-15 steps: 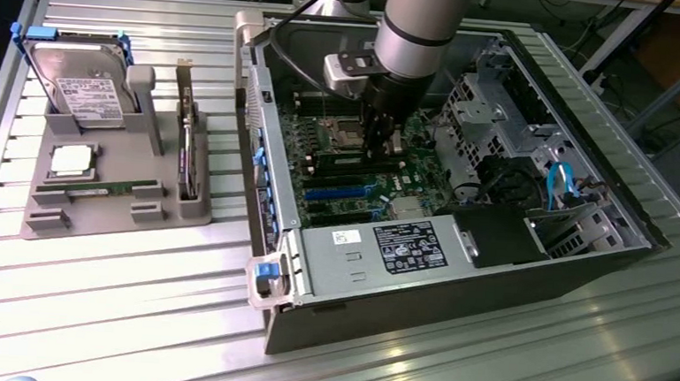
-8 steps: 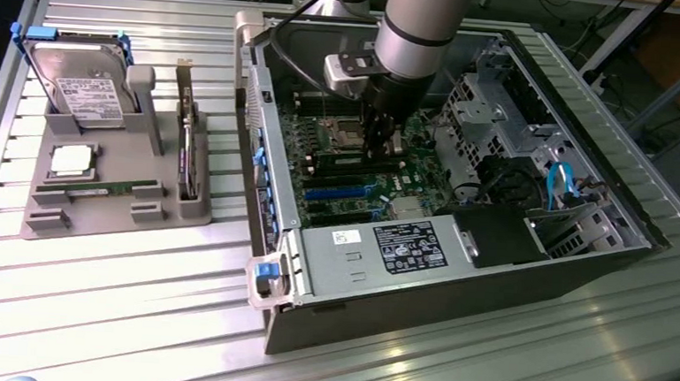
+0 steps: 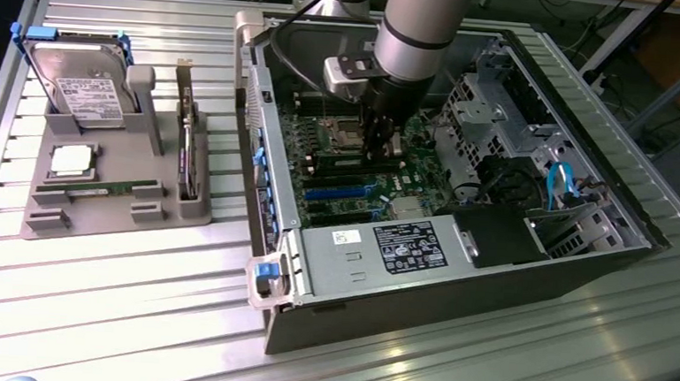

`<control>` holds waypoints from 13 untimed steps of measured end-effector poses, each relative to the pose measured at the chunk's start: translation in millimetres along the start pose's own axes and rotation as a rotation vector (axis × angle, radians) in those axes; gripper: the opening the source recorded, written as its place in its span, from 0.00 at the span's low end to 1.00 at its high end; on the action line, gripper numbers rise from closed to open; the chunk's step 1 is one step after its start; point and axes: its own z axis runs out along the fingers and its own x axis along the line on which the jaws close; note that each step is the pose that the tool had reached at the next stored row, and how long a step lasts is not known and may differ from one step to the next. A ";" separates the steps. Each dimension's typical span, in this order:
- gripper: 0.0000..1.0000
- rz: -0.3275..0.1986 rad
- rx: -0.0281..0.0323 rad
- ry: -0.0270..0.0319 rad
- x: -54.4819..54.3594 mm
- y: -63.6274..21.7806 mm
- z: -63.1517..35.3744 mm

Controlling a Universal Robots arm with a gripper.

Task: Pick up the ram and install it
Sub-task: 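Insert the ram into the slot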

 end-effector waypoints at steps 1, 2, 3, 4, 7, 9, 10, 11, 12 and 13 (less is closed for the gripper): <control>0.14 0.000 -0.0001 0.0001 0.0 0.0 0.2; 0.14 0.000 0.0000 0.0000 0.0 0.0 0.3; 0.14 0.000 0.0000 0.0000 0.0 0.0 0.3; 0.14 0.000 0.0000 -0.0001 0.0 0.0 0.3; 0.14 0.000 0.0001 -0.0001 0.0 0.0 0.8; 0.14 0.000 0.0001 -0.0002 0.0 0.1 1.4; 0.14 0.000 0.0001 -0.0001 0.0 0.1 1.7; 0.14 0.000 0.0000 0.0000 0.0 0.1 2.0; 0.14 0.000 0.0000 0.0001 0.0 0.1 2.1; 0.14 0.000 0.0000 0.0001 0.0 0.1 2.1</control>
